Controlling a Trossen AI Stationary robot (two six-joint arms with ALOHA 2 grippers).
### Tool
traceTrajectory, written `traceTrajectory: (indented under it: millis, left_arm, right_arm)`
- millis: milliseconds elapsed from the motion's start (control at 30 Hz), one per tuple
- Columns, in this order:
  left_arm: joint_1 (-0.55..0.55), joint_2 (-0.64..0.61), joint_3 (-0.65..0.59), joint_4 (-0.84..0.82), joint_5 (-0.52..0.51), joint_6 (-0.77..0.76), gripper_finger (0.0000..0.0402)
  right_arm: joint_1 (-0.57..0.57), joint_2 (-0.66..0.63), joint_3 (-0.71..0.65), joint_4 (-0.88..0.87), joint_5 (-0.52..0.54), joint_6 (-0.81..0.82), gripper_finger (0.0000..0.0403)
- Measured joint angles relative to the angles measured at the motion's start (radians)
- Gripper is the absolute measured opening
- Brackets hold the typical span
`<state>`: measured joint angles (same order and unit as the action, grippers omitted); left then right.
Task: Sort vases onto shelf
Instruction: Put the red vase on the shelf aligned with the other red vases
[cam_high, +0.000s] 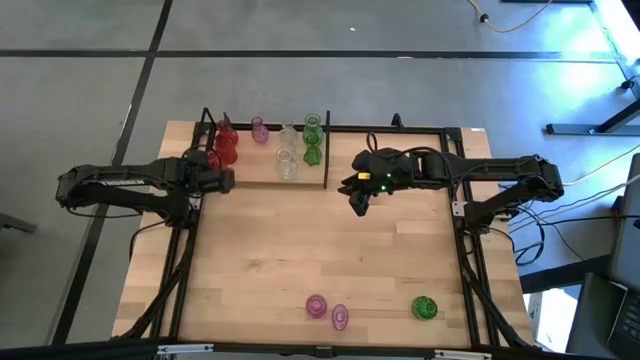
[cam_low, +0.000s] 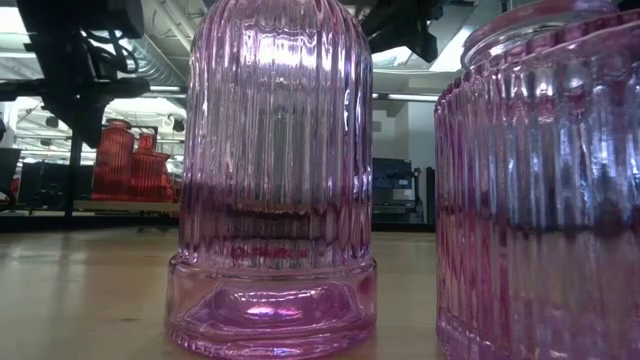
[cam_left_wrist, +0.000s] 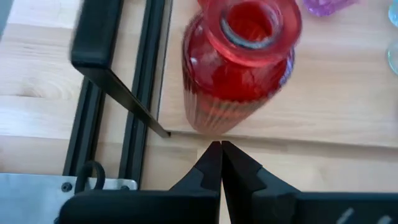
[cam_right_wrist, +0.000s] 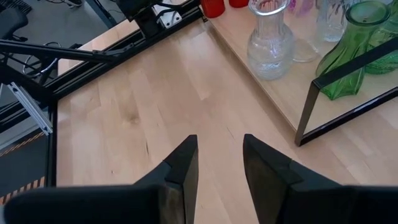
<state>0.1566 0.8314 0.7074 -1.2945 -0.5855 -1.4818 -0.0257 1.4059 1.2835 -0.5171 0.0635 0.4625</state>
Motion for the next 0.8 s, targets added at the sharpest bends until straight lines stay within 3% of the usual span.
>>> traceTrajectory:
  millis: [800]
  left_arm:
    - [0.119, 0.0, 0.0, 0.114, -0.039, 0.131, 0.0]
  right_arm:
    - [0.0, 0.0, 0.0, 0.0, 0.001, 0.002, 0.0111]
